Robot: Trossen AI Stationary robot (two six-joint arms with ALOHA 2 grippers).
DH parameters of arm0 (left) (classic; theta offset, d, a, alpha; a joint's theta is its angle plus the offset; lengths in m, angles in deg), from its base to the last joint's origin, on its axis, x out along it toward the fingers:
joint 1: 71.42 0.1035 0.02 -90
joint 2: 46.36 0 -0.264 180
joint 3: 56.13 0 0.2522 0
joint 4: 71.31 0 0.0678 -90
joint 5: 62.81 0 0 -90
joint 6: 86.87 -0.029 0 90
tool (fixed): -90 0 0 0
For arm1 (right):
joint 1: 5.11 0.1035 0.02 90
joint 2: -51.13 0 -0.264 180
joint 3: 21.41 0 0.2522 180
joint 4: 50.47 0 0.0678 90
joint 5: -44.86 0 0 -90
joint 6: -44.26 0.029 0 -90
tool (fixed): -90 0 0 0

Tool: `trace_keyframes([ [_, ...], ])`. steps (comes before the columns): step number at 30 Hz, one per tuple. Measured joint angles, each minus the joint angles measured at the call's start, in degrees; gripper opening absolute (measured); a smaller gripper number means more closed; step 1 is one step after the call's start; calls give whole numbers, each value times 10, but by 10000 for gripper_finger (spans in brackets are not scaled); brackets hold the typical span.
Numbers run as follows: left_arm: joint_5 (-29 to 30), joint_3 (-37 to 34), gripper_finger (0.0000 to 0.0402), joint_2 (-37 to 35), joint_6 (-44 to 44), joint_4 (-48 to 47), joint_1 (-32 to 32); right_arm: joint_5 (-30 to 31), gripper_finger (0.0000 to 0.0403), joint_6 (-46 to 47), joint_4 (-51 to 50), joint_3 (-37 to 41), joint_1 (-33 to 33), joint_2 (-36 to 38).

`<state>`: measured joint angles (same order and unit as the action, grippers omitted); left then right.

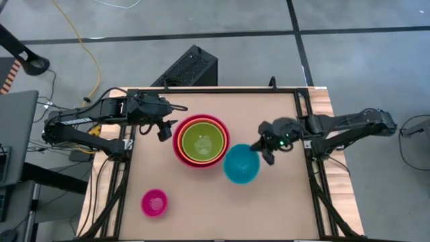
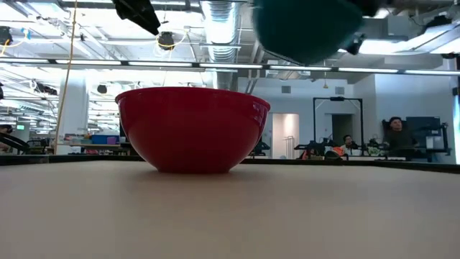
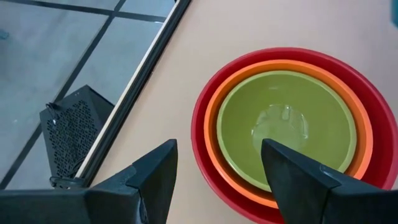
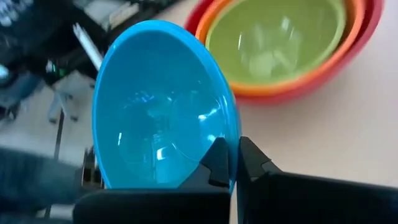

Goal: Nest bowls inside each other
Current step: Stack the blue bowl on top of the green bowl

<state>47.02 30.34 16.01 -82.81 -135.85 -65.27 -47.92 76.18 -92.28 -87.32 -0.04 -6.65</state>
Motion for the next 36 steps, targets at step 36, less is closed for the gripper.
trace_keyframes([
  [36, 27, 0, 222, 0, -28, 95, 0, -125, 0, 11, 339, -38, -174, -315],
])
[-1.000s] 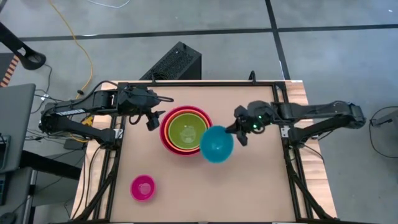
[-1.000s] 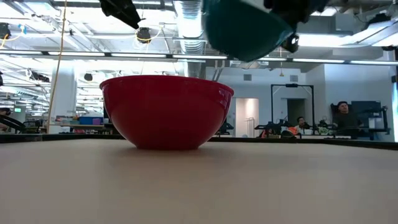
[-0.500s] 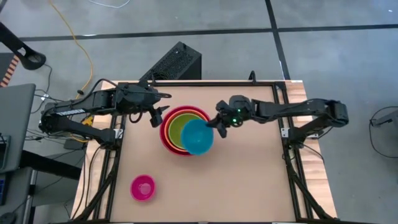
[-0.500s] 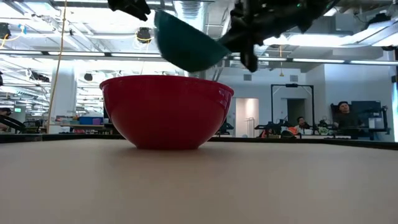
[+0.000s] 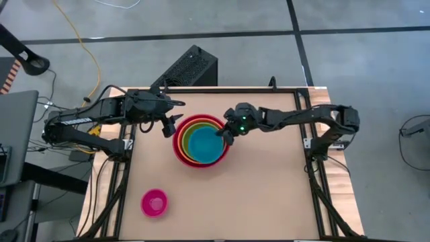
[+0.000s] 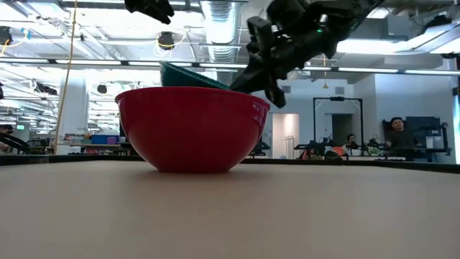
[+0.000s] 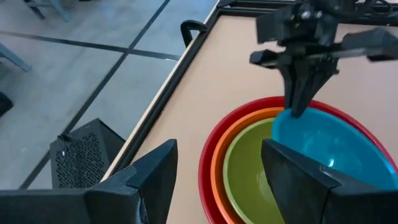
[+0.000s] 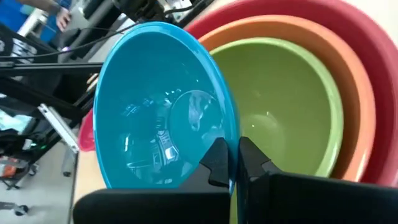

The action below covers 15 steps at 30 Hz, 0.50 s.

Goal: Nest bowls inside each other
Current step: Stack the blue bowl on top of the green bowl

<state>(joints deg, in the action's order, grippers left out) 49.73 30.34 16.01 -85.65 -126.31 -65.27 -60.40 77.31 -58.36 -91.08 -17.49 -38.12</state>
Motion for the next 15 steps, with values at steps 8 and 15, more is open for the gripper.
trace_keyframes([
  [8, 0, 0, 222, 0, -5, 0, 0, 0, 1, -71, -108, -116, 0, -91],
  [15, -1, 0, 222, 0, -3, 0, 0, -1, 25, -134, -215, -192, 3, -148],
])
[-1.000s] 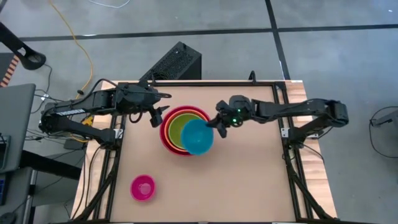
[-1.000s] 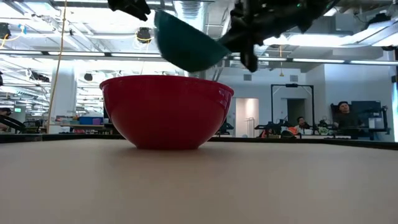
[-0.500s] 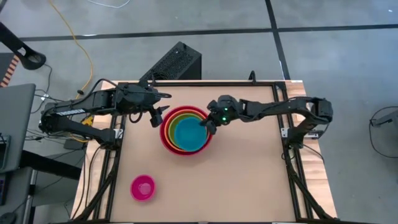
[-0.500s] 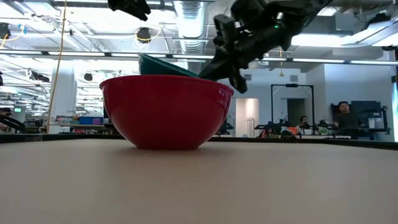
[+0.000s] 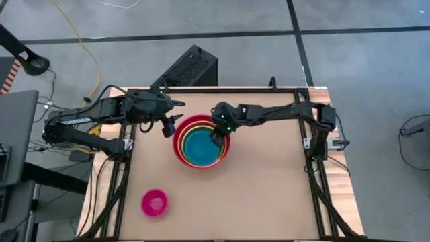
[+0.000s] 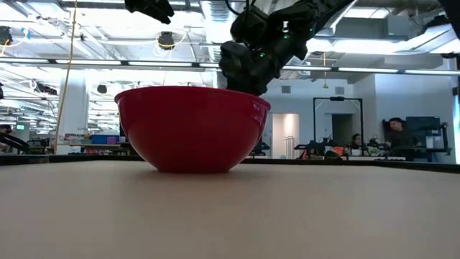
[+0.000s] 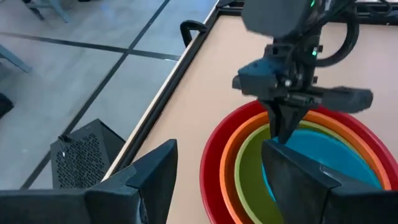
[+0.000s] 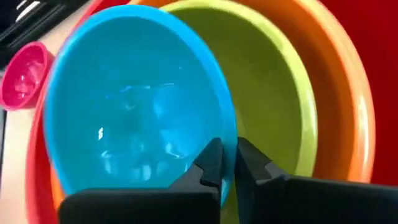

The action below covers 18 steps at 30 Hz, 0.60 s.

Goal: Nest bowls inside each other
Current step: Stack the blue bowl on top of the green bowl, then stack the pink bowl on top of the blue bowl

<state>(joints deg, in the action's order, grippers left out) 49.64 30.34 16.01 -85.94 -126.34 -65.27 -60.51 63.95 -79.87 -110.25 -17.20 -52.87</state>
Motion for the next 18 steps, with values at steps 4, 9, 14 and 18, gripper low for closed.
trace_keyframes([
  [4, -2, 0, 222, 0, 1, -1, 0, 0, 51, -14, 8, -6, 1, -3],
  [9, -2, 0, 222, 0, 1, -2, 0, 5, 103, -22, 17, -7, -1, 8],
  [14, -2, 0, 222, 0, 1, -4, 0, 6, 179, -18, 2, -6, -4, 16],
  [18, -2, 0, 222, 0, 1, -5, 0, 7, 236, -17, -6, -6, -4, 20],
])
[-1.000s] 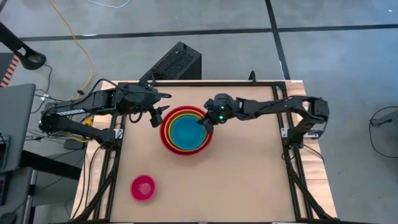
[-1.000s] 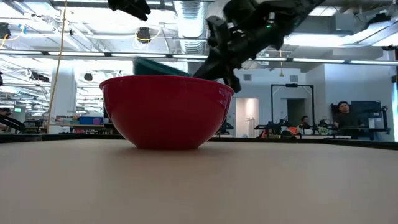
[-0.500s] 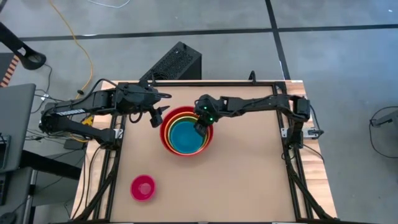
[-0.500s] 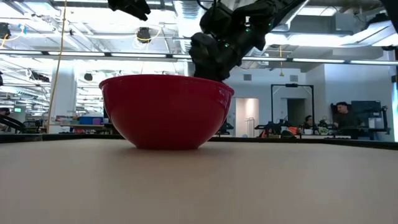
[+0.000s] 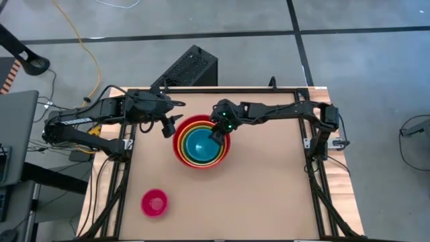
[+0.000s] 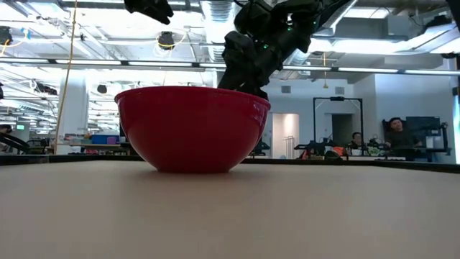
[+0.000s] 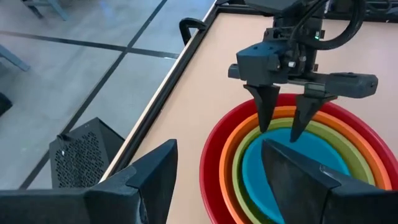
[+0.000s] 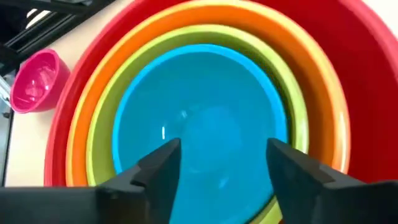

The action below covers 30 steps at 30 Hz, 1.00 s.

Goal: Nest bowls inside each other
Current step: Stack the pink bowl on top of the blue bowl

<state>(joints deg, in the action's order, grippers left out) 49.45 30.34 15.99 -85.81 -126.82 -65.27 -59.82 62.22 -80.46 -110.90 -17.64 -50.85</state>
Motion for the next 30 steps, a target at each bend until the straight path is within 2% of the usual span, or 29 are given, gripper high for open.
trace_keyframes([
  [5, -11, 0, 222, 0, 14, -31, 0, -16, 259, 11, -7, 0, 0, 12],
  [11, -90, 0, 222, 0, 76, -125, -3, -18, 259, 15, -12, 0, 5, 74],
  [15, -136, 0, 218, 0, 109, -151, -20, -9, 259, 22, -8, 0, 5, 137],
  [20, -201, 0, 202, 0, 145, -185, -53, 21, 259, 36, -23, 0, 11, 219],
  [30, -272, -22, 186, 0, 255, -281, -164, 114, 260, 47, -127, 0, 67, 334],
])
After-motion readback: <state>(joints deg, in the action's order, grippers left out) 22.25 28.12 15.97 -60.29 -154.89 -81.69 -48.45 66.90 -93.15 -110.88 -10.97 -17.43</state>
